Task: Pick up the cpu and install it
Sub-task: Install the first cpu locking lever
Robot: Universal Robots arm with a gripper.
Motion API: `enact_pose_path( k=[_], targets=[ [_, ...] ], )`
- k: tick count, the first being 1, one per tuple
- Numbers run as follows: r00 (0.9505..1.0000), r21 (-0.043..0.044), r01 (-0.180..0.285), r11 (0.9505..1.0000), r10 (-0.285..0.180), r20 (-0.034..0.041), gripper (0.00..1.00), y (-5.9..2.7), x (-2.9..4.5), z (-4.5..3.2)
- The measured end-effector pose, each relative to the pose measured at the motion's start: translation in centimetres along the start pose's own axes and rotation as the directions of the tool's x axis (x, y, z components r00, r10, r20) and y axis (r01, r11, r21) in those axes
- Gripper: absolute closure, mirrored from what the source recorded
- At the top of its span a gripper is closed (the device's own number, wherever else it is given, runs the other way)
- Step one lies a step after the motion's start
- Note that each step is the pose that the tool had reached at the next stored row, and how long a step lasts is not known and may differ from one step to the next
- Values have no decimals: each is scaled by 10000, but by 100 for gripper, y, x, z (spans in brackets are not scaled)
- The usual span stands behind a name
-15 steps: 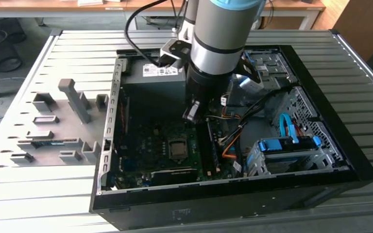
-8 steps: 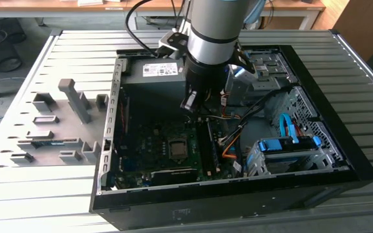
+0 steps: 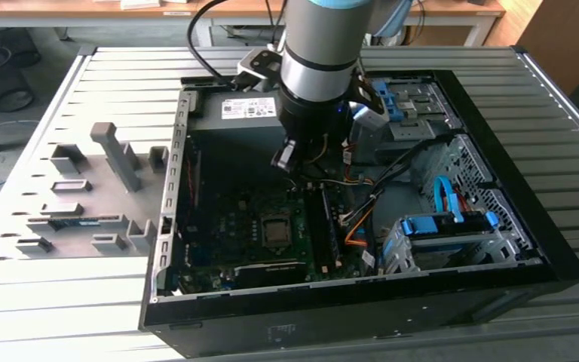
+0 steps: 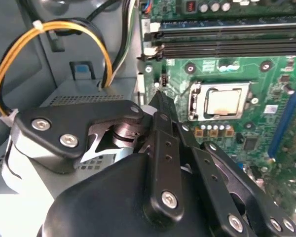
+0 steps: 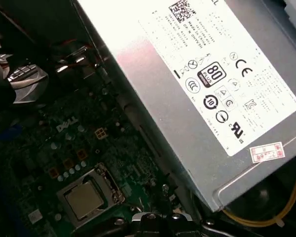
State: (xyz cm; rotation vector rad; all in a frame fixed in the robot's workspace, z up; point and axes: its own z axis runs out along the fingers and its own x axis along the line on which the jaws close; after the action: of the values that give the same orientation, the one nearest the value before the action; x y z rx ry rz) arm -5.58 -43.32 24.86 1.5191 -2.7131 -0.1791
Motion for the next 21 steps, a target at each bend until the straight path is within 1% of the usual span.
enact_pose_path(
  k=[1, 5, 7, 9, 11, 13, 17, 19, 21],
  targets=[
    [10000, -10, 2, 10000, -2, 19, 90, 1, 2, 13],
    [10000, -16, 13, 10000, -13, 16, 90, -7, 24, 77],
    [10000, -3, 16, 10000, -16, -9, 90, 13, 53, 80],
    [10000, 4, 29, 10000, -29, -6, 90, 22, 87, 81],
    [10000, 5, 51, 10000, -51, -9, 90, 12, 119, 79],
    [10000, 5, 51, 10000, -51, -11, 90, -17, 169, 73],
    [10000, 5, 52, 10000, -52, -13, 90, -104, 311, 68],
    [10000, 0, 51, 10000, -51, -15, 90, -152, 387, 83],
    [10000, -11, 54, 10000, -54, -30, 90, -183, 433, 102]
  ],
)
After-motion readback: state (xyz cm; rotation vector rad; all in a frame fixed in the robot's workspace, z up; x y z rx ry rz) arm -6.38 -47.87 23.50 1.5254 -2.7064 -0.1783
